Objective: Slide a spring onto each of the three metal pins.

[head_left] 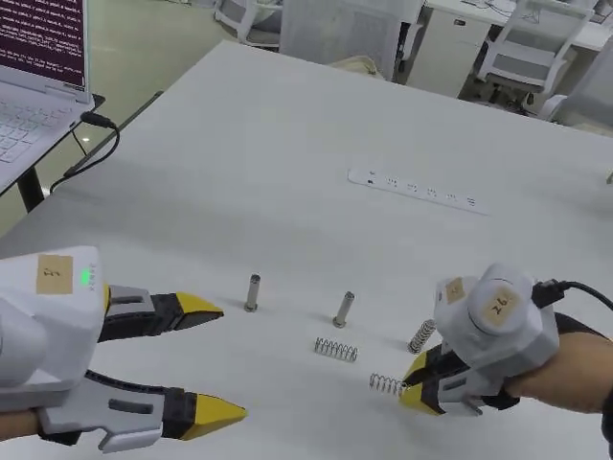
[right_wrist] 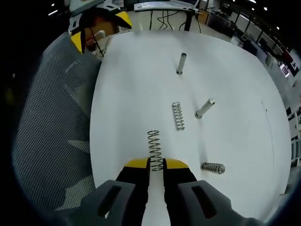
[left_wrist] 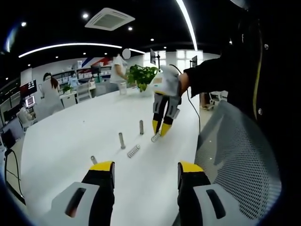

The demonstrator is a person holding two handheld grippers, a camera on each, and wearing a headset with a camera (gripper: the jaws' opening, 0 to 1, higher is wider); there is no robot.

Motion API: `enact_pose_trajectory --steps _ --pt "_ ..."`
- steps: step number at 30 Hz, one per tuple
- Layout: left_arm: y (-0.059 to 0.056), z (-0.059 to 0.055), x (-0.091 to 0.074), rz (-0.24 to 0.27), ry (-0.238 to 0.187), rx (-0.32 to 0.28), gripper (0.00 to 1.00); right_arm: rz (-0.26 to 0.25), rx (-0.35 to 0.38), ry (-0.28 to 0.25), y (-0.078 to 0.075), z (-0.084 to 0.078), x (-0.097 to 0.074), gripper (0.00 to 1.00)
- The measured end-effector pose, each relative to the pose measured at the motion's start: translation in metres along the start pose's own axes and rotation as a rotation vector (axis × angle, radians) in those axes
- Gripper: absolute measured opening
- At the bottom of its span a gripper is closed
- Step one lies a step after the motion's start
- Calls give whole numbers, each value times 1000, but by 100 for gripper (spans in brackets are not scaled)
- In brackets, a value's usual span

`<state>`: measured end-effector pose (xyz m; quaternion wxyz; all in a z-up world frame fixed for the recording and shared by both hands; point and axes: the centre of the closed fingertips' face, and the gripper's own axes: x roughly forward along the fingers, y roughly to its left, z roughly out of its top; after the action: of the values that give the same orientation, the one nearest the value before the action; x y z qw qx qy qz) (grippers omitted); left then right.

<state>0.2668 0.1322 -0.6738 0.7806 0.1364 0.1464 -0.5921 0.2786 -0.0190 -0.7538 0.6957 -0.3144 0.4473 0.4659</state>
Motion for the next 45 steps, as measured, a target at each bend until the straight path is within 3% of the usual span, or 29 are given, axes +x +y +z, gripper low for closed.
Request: enact_pose_trajectory --steps 2,9,19,29,45 --pt "-1 1 3 -14 1 7 48 20 -7 -32 5 16 -5 8" --pt "-4 8 8 -41 -11 24 45 50 -90 -49 20 53 -16 8" --pt "-12 16 18 -86 -28 49 39 115 -158 -82 46 90 -24 8" --pt "-21 20 22 -132 -44 65 20 139 -216 -86 59 102 -27 8" --pt "-26 21 27 -145 -38 113 3 155 -246 -89 68 108 -31 8"
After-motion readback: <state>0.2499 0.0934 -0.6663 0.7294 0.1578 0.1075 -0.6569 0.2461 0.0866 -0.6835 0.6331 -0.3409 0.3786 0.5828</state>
